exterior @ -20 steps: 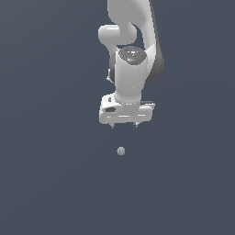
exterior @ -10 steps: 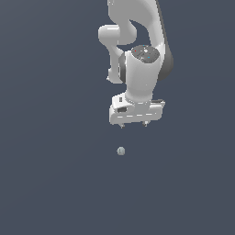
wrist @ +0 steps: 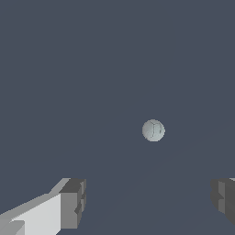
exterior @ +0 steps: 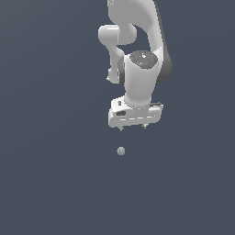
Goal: Pick up the object and move it to a goal position.
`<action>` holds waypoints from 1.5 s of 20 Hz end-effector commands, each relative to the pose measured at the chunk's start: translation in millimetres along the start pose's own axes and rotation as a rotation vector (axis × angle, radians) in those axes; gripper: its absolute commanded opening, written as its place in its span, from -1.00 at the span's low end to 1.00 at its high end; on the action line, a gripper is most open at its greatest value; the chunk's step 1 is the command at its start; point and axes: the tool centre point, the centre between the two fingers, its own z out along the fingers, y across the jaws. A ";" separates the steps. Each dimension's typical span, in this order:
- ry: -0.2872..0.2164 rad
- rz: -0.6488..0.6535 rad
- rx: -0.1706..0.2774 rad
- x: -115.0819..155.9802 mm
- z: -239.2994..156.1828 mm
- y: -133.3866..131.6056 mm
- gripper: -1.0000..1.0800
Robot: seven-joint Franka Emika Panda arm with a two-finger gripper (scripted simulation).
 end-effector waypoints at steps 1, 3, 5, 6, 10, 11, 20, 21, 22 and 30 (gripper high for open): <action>-0.006 -0.007 0.000 2.7 8.6 4.1 0.92; -0.011 -0.015 0.001 5.8 17.6 8.2 0.92; -0.017 -0.025 0.001 9.2 28.5 13.2 0.92; -0.020 -0.031 0.002 10.9 34.8 16.1 0.92; -0.035 -0.055 0.004 17.6 63.5 28.9 0.92; -0.039 -0.061 0.005 18.8 70.1 31.8 0.92; -0.058 -0.092 0.010 23.8 108.8 48.5 0.92; -0.058 -0.093 0.011 23.9 110.6 49.3 0.92; -0.059 -0.094 0.011 24.0 111.9 49.8 0.92; -0.060 -0.093 0.011 22.8 121.2 50.1 0.92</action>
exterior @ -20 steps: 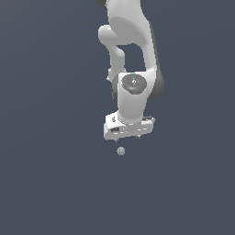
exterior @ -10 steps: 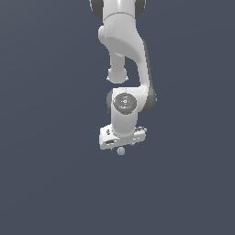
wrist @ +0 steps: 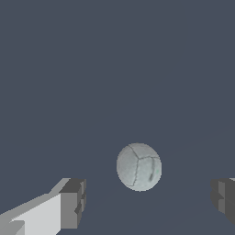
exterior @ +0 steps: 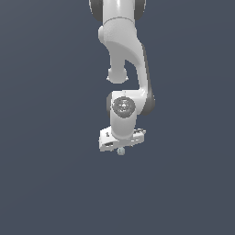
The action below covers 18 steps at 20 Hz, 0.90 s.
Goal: Pick up the object and move it to a goal position.
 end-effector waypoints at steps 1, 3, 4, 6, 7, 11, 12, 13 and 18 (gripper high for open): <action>-0.001 0.000 0.000 -0.5 8.3 -0.2 0.92; -0.001 -0.001 0.000 -0.8 18.5 -0.2 0.92; -0.001 -0.001 0.000 -1.0 24.5 -0.1 0.92; -0.001 -0.001 0.000 -1.2 34.7 -0.1 0.92; -0.001 -0.001 0.000 -1.3 38.6 0.0 0.92; -0.001 -0.002 0.000 -0.4 46.2 0.1 0.92; -0.001 -0.002 0.000 0.0 46.2 0.1 0.92; -0.001 -0.002 0.000 0.2 46.1 0.2 0.92; -0.001 -0.002 0.000 0.2 46.1 0.2 -1.00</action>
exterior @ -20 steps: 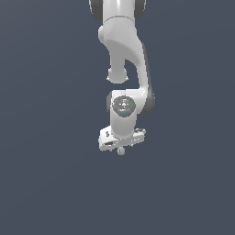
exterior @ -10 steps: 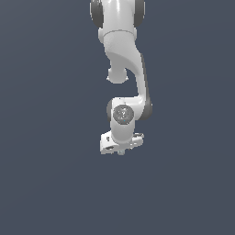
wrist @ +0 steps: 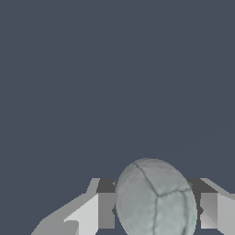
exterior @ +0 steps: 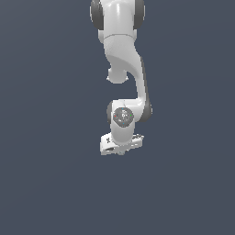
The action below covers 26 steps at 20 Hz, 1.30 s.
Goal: Pick up the object and move it to a goal position.
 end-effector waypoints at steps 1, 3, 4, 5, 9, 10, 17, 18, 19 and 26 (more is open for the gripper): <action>0.001 0.000 0.000 0.3 0.0 -0.2 -1.00; 0.001 0.000 0.000 0.3 0.0 -0.2 -1.00; 0.001 0.000 0.000 0.3 0.0 -0.2 -1.00; 0.001 0.000 0.000 0.3 0.0 -0.2 -1.00; 0.001 0.000 0.000 -1.7 -1.1 3.5 -1.00; 0.001 0.000 0.000 -3.2 -1.8 6.4 -1.00; 0.001 0.000 0.000 -24.4 -12.9 48.8 -1.00; 0.001 0.000 0.000 -28.5 -15.1 57.4 -1.00; 0.001 0.000 0.000 -32.4 -17.2 65.5 -1.00; 0.001 0.000 0.000 -48.4 -26.5 101.5 -1.00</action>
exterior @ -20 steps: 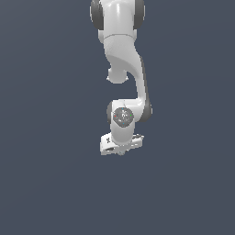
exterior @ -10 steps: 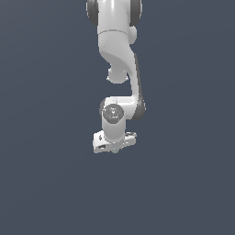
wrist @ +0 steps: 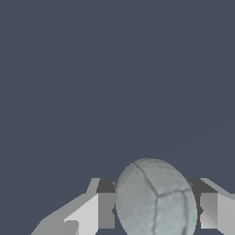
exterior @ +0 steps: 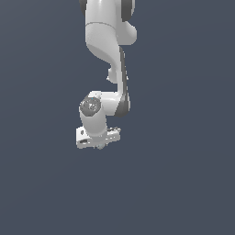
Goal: Pick up the object and move it to a goal position.
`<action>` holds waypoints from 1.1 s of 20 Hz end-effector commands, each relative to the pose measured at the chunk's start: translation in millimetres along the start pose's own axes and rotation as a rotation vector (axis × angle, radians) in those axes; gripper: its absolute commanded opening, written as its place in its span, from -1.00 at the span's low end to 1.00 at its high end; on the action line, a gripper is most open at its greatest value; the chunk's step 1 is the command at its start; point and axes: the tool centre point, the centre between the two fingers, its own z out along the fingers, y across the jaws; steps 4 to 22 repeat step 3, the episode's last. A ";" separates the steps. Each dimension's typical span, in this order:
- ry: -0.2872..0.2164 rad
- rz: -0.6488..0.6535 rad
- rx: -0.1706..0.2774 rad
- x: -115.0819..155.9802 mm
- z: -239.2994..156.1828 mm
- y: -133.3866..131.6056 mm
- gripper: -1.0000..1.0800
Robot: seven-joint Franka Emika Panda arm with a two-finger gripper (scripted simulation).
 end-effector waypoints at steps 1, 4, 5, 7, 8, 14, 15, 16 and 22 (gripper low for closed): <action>0.000 -0.002 0.001 -3.0 -2.1 6.6 -1.00; 0.000 -0.002 0.001 -3.6 -2.5 8.2 -1.00; 0.000 -0.002 0.001 -3.6 -2.5 8.2 -1.00; 0.000 -0.002 0.001 -3.6 -2.5 8.2 -1.00; 0.000 -0.002 0.001 -3.6 -2.5 8.2 -1.00; 0.000 -0.002 0.001 -3.6 -2.5 8.2 -1.00; 0.000 -0.002 0.001 -3.6 -2.5 8.2 -1.00; 0.000 -0.002 0.001 -3.6 -2.5 8.2 -1.00; 0.000 -0.002 0.001 -3.6 -2.5 8.2 -1.00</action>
